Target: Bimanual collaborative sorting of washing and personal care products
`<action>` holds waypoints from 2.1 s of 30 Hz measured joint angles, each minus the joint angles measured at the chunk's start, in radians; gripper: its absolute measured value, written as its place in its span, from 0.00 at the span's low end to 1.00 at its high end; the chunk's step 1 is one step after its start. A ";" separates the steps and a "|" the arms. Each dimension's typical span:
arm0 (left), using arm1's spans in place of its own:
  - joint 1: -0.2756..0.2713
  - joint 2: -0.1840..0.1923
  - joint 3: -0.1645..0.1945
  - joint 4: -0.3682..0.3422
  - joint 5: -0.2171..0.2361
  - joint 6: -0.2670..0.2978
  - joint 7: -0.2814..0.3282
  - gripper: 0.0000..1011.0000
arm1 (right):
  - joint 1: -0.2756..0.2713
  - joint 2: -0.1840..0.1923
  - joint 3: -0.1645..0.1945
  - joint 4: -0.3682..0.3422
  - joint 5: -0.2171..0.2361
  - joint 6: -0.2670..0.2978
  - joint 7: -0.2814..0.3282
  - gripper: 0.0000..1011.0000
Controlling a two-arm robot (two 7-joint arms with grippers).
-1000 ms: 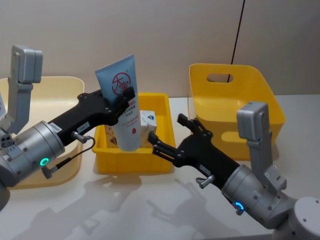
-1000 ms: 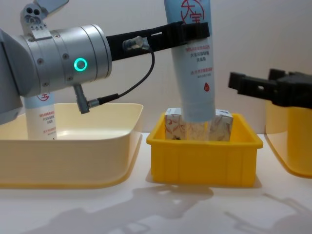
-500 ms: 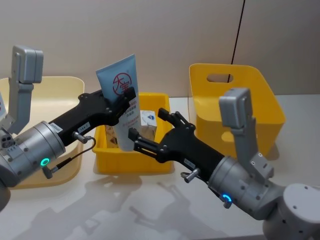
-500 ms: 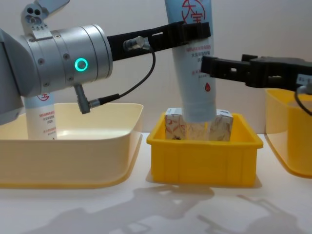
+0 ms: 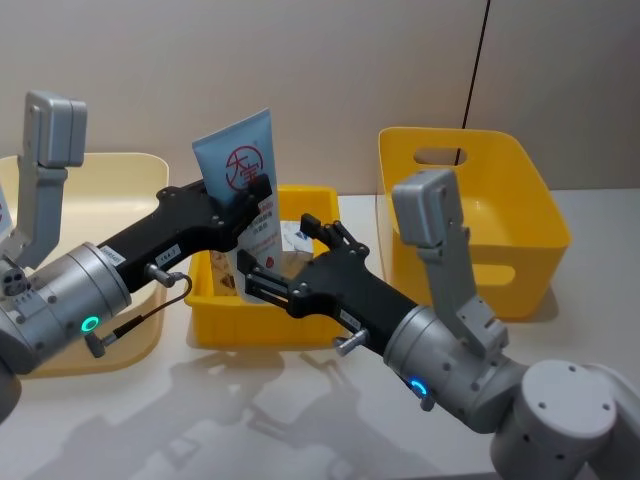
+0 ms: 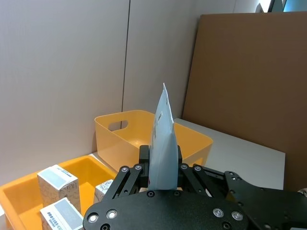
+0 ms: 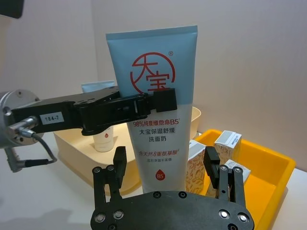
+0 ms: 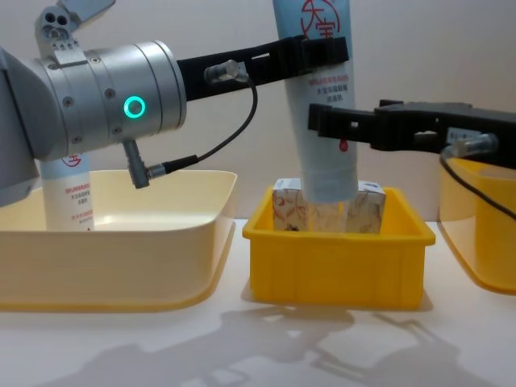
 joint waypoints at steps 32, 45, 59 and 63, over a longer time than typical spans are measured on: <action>0.000 0.000 0.000 0.000 0.000 0.000 0.000 0.26 | 0.102 -0.108 -0.068 0.168 -0.086 0.008 -0.046 0.86; 0.000 0.000 0.000 0.000 0.000 0.000 0.000 0.26 | 0.110 -0.118 -0.072 0.184 -0.093 0.006 -0.049 0.64; 0.000 0.000 0.000 -0.001 0.000 0.000 0.000 0.54 | 0.112 -0.121 -0.074 0.190 -0.095 0.006 -0.051 0.59; 0.000 0.000 0.000 -0.001 0.000 0.000 0.000 0.65 | 0.112 -0.122 -0.074 0.191 -0.096 0.006 -0.051 0.59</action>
